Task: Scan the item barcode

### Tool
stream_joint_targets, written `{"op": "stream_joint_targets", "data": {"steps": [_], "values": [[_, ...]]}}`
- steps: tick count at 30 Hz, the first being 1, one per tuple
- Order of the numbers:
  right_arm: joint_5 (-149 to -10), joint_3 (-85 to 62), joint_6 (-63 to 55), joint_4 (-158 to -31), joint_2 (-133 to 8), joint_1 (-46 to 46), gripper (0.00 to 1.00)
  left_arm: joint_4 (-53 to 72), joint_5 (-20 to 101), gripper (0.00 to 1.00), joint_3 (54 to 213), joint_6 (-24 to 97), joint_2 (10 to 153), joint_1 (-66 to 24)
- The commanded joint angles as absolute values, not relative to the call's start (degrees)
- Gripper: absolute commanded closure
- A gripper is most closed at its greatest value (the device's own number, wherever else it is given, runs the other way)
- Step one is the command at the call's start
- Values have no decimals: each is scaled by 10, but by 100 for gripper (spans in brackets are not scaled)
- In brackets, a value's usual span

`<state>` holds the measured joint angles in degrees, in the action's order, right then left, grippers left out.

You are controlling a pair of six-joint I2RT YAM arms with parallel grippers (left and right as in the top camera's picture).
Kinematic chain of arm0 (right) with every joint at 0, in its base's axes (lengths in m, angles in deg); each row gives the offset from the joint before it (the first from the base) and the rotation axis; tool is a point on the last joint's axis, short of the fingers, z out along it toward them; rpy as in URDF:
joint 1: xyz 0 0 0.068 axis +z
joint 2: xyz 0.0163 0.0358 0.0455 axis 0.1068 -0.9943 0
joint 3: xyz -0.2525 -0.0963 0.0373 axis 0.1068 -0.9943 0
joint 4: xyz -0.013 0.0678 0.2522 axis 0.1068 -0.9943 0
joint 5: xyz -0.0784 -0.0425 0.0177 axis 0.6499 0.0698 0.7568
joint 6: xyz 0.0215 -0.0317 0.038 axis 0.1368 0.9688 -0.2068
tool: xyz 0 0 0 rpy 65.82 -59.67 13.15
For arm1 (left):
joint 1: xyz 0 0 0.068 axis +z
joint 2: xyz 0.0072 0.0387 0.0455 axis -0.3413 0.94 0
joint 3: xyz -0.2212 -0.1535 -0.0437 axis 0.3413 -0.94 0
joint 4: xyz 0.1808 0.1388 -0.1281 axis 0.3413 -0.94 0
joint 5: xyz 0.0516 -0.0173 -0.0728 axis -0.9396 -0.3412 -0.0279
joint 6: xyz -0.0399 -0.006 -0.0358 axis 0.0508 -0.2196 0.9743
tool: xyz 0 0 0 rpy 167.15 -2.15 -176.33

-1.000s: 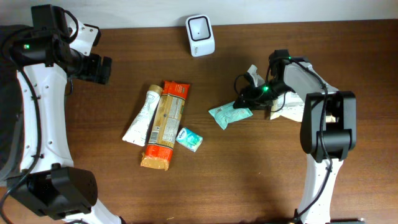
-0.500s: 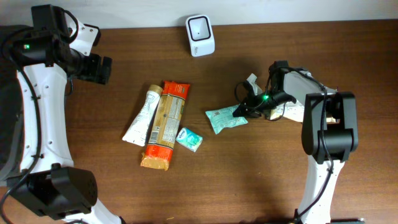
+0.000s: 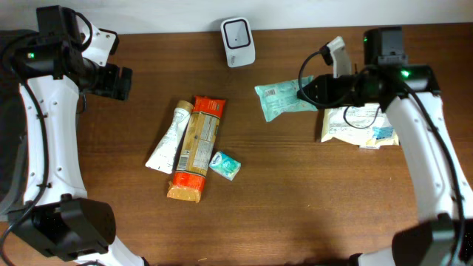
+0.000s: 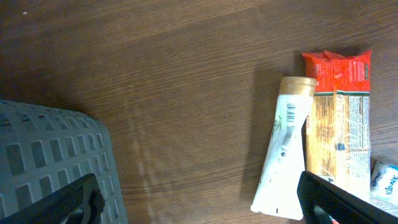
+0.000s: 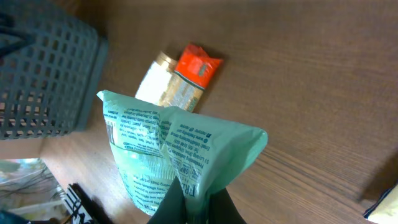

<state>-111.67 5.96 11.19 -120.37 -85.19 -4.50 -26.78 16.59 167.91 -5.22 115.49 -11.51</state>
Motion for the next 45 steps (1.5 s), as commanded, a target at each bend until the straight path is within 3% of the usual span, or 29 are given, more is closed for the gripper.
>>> {"op": "stream_joint_targets", "data": {"steps": [1,3,7,14,19,26,28,32,45], "values": [[-1113,71,107,-1211,-809,-24,96,-267,172,1,1683,-61,1146,-113],[-1089,71,107,-1213,-806,-2,96,-267,172,0,1683,-61,1146,-113],[-898,88,47,-1221,-819,80,96,-267,172,1,1683,-61,1146,-113],[-565,351,44,-1282,-986,180,96,-267,172,1,1683,-61,1146,-113],[-270,368,244,-1010,-1109,251,96,-267,172,1,1683,-61,1146,-113],[-267,368,610,-570,-1282,252,96,-267,172,1,1683,-61,1146,-113],[-306,368,664,-523,-1312,245,96,-267,172,1,1683,-61,1146,-113],[-325,368,723,-500,-1353,223,96,-267,172,1,1683,-61,1146,-113],[-330,368,703,-503,-1354,225,96,-267,172,1,1683,-61,1146,-113]]}}
